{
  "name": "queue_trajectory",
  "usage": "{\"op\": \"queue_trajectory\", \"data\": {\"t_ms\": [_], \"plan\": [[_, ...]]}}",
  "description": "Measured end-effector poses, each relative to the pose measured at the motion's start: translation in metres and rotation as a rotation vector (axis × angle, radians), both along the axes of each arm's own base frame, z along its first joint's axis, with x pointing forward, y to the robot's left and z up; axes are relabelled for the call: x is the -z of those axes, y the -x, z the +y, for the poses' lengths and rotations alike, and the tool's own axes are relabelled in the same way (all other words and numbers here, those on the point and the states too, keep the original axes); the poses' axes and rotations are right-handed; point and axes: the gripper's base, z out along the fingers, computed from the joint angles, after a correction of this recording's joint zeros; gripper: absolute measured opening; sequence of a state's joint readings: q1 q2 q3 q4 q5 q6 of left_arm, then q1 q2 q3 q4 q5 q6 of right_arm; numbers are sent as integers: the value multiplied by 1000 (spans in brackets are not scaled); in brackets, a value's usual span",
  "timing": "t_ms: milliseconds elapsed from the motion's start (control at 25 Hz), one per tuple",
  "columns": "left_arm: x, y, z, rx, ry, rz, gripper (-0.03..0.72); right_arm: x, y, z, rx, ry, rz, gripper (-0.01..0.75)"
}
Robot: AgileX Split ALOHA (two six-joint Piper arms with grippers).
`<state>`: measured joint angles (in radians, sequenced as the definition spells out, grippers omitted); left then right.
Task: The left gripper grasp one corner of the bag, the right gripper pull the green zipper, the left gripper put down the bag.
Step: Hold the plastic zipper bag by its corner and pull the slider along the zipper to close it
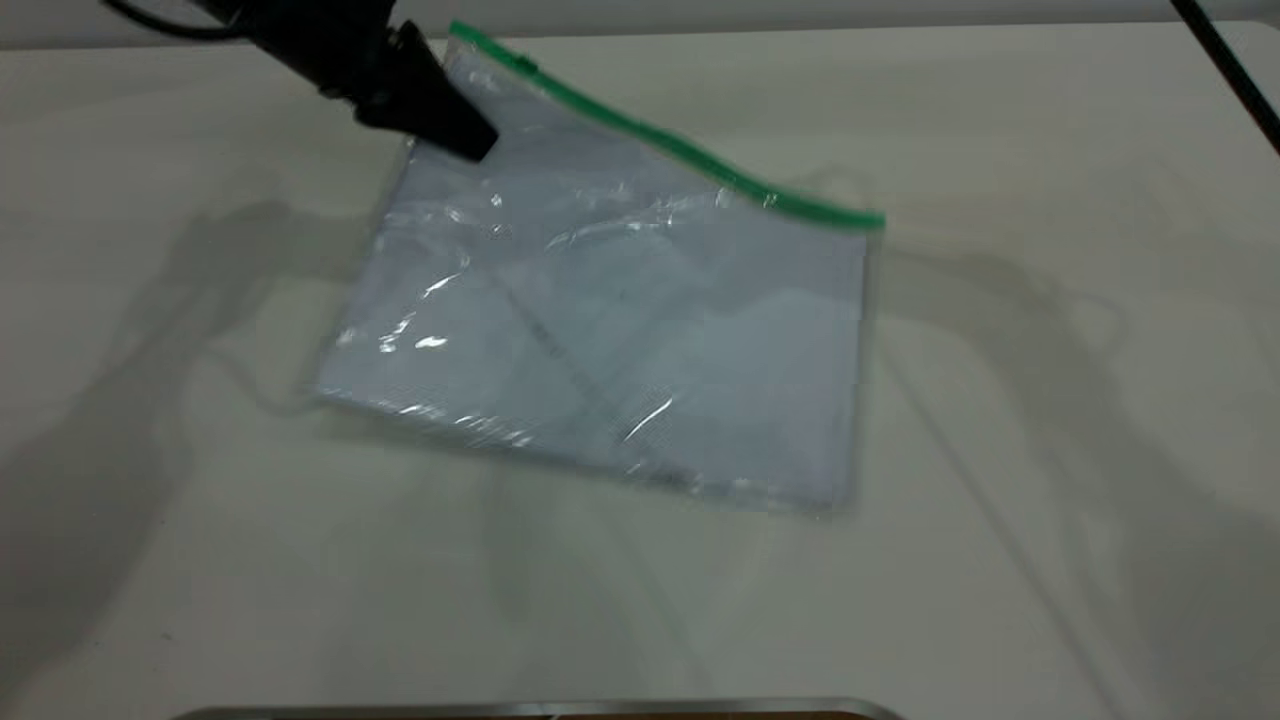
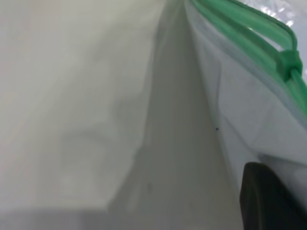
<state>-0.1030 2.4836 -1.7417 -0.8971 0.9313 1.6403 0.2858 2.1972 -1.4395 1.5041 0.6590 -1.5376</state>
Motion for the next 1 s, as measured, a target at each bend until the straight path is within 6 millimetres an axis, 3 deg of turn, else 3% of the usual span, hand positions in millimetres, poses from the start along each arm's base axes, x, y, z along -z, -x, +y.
{"op": "queue_trajectory", "data": {"t_ms": [240,560,760,1000], "plan": [[-15,1,2,88,-112,-78,61,29,-5,26,-71,-2,29,497],[-15,0,-9,120,-137,-151,61,56,2,63,-181,15,17,497],[-15,1,-16,207,-140,-223,61,70,-2,66,-187,24,18,497],[-15,2,-23,249,-141,-255,61,71,-3,66,-184,27,11,497]]}}
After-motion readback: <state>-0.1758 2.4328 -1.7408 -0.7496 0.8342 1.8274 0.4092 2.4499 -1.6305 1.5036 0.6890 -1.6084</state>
